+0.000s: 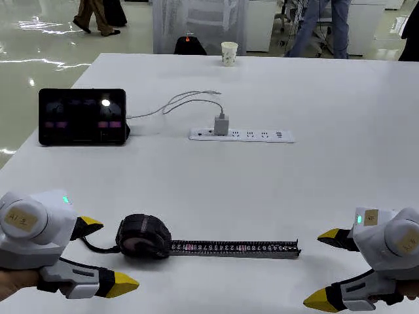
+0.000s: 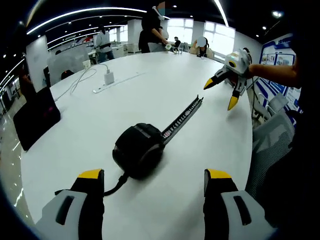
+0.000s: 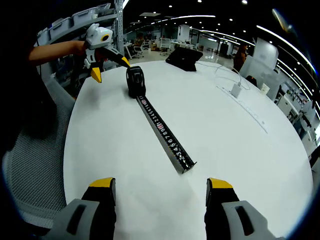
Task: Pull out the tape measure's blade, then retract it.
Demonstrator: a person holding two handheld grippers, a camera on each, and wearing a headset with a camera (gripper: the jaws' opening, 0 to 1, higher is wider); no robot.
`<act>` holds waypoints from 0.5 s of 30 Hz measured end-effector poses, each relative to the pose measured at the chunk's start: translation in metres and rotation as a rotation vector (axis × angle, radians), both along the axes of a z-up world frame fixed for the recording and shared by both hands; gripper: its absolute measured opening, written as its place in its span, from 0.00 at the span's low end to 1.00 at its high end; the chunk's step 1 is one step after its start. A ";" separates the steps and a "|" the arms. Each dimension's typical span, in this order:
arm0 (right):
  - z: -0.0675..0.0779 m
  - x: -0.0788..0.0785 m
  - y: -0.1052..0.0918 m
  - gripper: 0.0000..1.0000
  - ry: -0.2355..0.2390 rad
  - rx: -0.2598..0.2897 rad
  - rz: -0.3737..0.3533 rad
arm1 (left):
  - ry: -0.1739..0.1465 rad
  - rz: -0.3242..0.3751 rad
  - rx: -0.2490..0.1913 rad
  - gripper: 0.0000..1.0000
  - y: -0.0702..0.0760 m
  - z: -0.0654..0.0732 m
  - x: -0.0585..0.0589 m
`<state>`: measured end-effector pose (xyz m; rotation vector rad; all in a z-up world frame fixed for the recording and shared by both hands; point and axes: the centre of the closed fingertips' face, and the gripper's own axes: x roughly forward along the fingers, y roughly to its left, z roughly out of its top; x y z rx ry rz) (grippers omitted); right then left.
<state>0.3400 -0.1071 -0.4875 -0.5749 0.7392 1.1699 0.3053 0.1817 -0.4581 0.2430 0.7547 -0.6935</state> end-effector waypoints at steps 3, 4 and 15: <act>0.002 -0.004 0.003 0.77 0.001 0.021 -0.030 | -0.005 0.018 -0.014 0.81 -0.002 0.000 -0.004; 0.003 -0.006 0.004 0.77 -0.001 0.028 -0.036 | -0.006 0.032 -0.021 0.82 -0.003 0.000 -0.005; 0.015 -0.017 0.016 0.83 -0.027 0.101 -0.109 | -0.044 0.113 -0.078 0.89 -0.009 0.004 -0.015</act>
